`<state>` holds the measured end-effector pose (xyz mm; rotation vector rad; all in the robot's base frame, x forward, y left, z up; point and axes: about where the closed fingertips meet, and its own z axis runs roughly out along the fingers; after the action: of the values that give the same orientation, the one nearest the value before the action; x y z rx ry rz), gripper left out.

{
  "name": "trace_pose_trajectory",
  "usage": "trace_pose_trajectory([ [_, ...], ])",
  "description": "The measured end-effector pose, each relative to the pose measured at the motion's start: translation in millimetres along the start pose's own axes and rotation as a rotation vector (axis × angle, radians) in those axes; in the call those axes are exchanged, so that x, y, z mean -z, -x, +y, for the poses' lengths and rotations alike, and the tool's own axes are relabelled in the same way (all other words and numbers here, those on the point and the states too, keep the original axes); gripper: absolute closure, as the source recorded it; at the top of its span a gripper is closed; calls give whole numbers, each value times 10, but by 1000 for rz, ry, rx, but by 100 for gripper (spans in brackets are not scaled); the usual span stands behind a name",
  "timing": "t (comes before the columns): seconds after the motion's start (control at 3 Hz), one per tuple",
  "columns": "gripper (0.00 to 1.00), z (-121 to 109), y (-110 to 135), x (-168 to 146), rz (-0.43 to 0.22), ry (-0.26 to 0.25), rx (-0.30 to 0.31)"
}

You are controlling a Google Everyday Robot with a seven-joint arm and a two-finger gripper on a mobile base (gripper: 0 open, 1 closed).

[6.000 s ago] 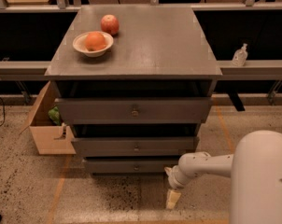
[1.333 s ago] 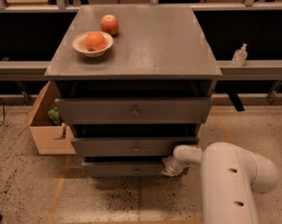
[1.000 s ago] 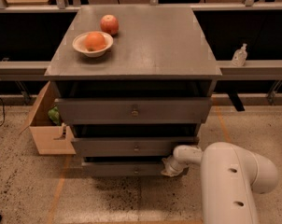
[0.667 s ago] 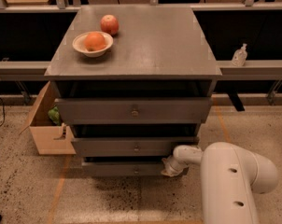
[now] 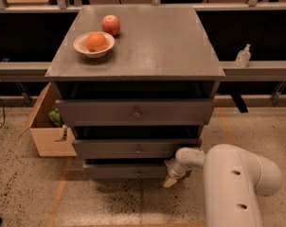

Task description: Open bottom drawer

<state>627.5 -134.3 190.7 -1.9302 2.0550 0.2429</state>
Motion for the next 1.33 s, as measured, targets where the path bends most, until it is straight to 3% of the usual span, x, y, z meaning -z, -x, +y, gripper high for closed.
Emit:
trace_pose_trajectory([
  [0.33,0,0,0,0,0,0,0],
  [0.67,0,118,135,305,19,47,-3],
  [1.0,16,374,441,936,57,145,2],
  [1.33,39,508,620,1286,78,210,7],
])
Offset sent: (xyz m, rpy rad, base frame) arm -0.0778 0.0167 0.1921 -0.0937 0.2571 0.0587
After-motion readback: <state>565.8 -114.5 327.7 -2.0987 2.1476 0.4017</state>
